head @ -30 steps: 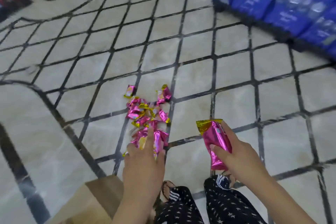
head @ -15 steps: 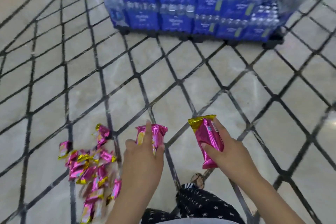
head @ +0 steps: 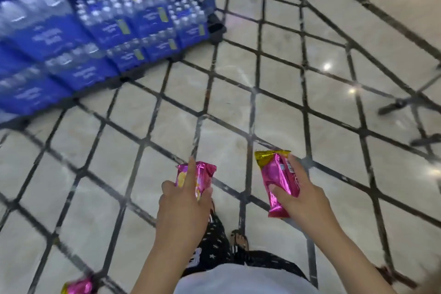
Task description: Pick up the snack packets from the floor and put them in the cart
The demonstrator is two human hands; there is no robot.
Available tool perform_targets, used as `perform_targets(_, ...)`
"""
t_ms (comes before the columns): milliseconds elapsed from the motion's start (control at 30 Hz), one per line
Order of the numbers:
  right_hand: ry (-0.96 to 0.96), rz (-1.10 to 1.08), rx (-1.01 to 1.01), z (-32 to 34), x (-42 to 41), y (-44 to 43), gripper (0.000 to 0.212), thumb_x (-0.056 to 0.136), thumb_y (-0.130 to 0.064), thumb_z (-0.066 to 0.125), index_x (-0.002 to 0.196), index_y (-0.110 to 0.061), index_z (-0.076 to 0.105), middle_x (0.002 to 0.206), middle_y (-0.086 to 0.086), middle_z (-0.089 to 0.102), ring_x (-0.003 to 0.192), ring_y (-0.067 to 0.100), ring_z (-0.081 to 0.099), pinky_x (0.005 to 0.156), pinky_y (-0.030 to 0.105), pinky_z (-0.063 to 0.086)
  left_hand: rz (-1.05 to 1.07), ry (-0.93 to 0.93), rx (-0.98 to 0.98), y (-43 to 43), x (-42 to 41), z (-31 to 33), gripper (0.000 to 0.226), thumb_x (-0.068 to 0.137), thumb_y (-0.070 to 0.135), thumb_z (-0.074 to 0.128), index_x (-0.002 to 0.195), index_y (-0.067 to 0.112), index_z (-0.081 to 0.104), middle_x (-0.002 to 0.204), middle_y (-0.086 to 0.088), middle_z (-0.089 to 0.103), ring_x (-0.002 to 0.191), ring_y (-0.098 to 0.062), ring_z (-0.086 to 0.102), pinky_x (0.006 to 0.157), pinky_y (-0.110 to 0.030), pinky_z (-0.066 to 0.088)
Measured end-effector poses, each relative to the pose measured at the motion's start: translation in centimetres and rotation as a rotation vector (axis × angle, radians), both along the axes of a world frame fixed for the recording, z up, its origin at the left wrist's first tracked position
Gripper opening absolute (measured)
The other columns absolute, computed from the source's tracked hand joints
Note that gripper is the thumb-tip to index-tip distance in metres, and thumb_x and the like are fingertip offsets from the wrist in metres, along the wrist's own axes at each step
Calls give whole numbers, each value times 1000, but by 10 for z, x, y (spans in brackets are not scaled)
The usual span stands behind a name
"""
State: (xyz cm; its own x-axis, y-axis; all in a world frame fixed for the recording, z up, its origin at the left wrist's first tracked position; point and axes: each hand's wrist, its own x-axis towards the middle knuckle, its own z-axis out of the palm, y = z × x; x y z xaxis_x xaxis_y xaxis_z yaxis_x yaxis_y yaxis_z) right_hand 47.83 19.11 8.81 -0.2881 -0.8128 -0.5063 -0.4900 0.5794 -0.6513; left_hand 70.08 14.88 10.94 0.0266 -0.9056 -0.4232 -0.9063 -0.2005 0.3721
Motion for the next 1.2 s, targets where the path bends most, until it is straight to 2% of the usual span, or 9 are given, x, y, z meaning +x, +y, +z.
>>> perform_targets(100, -18, -146, 19, -10, -24, -6, 80, 88, -46, 63, 149, -52, 12, 116, -3, 59, 91, 16, 63, 83, 35, 56, -131, -1, 45, -35, -31, -8, 68, 98, 56, 37, 152, 49, -4, 113, -8, 37, 89, -28, 56, 77, -33, 44)
perform_targets(200, -31, -297, 8, -16, -43, -24, 79, 86, -47, 65, 146, -57, 14, 125, -1, 57, 101, 22, 62, 87, 41, 56, -239, 30, 66, -78, -60, -15, 69, 98, 55, 38, 152, 50, -4, 129, -13, 36, 104, -30, 55, 85, -32, 45)
perform_targets(333, 4, -423, 15, -15, -61, -67, 79, 88, -49, 63, 147, -56, 11, 138, -2, 52, 113, 22, 58, 94, 38, 52, -417, 30, 17, -150, -95, -13, 71, 99, 52, 41, 152, 49, -6, 111, -6, 36, 82, -22, 53, 72, -30, 46)
perform_targets(433, 39, -470, 12, -11, -73, -106, 80, 87, -53, 60, 146, -57, 7, 137, -2, 54, 113, 22, 59, 95, 41, 52, -549, 0, -50, -204, -121, -4, 71, 98, 54, 39, 151, 49, -8, 109, -8, 37, 82, -24, 53, 75, -31, 47)
perform_targets(533, 99, -580, 4, -5, -88, -133, 80, 89, -49, 60, 149, -51, 7, 125, -1, 59, 103, 20, 60, 89, 35, 53, -659, -25, -137, -251, -152, 5, 71, 97, 56, 37, 152, 48, -6, 111, -11, 40, 90, -29, 54, 81, -34, 50)
perform_targets(700, 201, -729, 15, 5, -122, -140, 81, 90, -47, 58, 152, -47, 5, 95, -2, 57, 80, 14, 55, 72, 31, 50, -809, -7, -208, -302, -221, 5, 71, 96, 55, 37, 154, 45, -3, 109, -12, 38, 84, -31, 53, 81, -42, 52)
perform_targets(900, 271, -908, 24, 5, -191, -121, 75, 92, -47, 55, 152, -45, 10, 85, -3, 58, 69, 2, 50, 58, 23, 40, -920, 84, -198, -301, -320, -5, 72, 98, 50, 42, 154, 44, -3, 118, -16, 39, 91, -34, 52, 79, -37, 46)
perform_targets(1033, 269, -932, 25, 2, -258, -108, 74, 92, -47, 55, 153, -42, 13, 86, -2, 58, 67, 4, 51, 55, 15, 37, -957, 145, -194, -279, -393, -10, 72, 97, 51, 42, 144, 50, -12, 113, -9, 35, 87, -26, 47, 72, -30, 39)
perform_targets(1200, 257, -984, 44, 12, -355, -76, 70, 94, -48, 53, 152, -41, 16, 77, -13, 52, 63, -2, 49, 50, 12, 33, -1034, 101, -199, -249, -496, -6, 74, 97, 54, 39, 148, 48, -14, 115, -11, 38, 85, -25, 50, 78, -32, 49)
